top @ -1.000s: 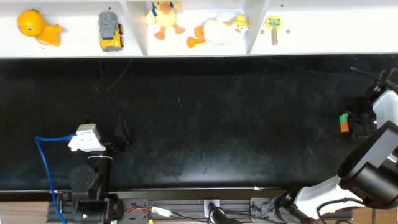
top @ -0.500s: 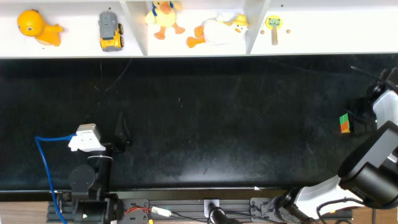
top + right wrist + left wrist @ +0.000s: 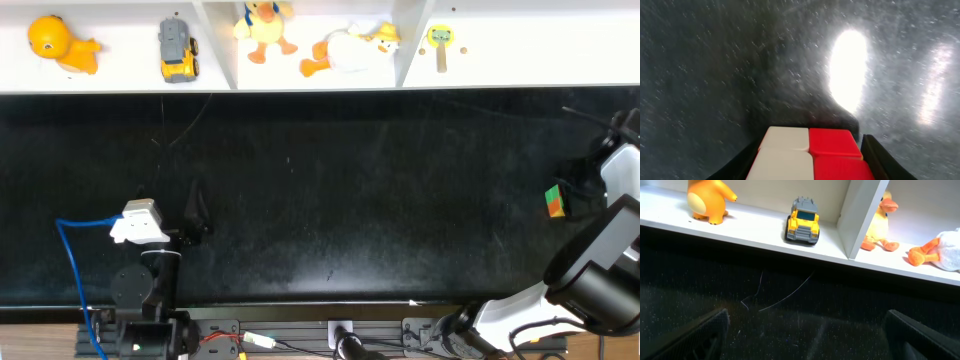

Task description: Store Toys

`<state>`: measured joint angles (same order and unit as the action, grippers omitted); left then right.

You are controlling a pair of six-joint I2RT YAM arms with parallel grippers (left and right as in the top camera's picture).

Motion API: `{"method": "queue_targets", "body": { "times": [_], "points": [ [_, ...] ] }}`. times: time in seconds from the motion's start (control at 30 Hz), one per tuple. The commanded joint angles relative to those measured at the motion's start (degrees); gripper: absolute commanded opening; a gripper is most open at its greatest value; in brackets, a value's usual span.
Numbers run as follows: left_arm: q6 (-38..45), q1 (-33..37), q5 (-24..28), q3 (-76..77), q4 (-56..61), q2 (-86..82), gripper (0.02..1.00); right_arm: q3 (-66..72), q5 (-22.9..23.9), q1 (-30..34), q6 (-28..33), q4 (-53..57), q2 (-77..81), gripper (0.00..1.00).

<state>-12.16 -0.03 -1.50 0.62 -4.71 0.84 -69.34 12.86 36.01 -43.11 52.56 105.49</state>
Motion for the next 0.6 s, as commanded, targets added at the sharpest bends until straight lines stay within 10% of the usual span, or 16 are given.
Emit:
{"method": "queue_targets", "body": {
  "times": [0.03, 0.43, 0.6],
  "points": [
    [-1.4, -0.4, 0.8, -0.2, -0.1, -0.7, 0.998, -8.0, 0.7, -0.1, 8.8, 4.5, -2.3, 0.045],
    [-1.4, -0.4, 0.8, -0.2, -0.1, -0.7, 0.998, -14.8, -6.8, -11.9, 61.9, 2.4, -16.6, 0.045],
    [-1.4, -0.4, 0.8, -0.2, -0.1, -0.7, 0.998, -14.8, -9.0, -13.1, 58.8, 1.2, -16.7, 0.045]
  ]
}}
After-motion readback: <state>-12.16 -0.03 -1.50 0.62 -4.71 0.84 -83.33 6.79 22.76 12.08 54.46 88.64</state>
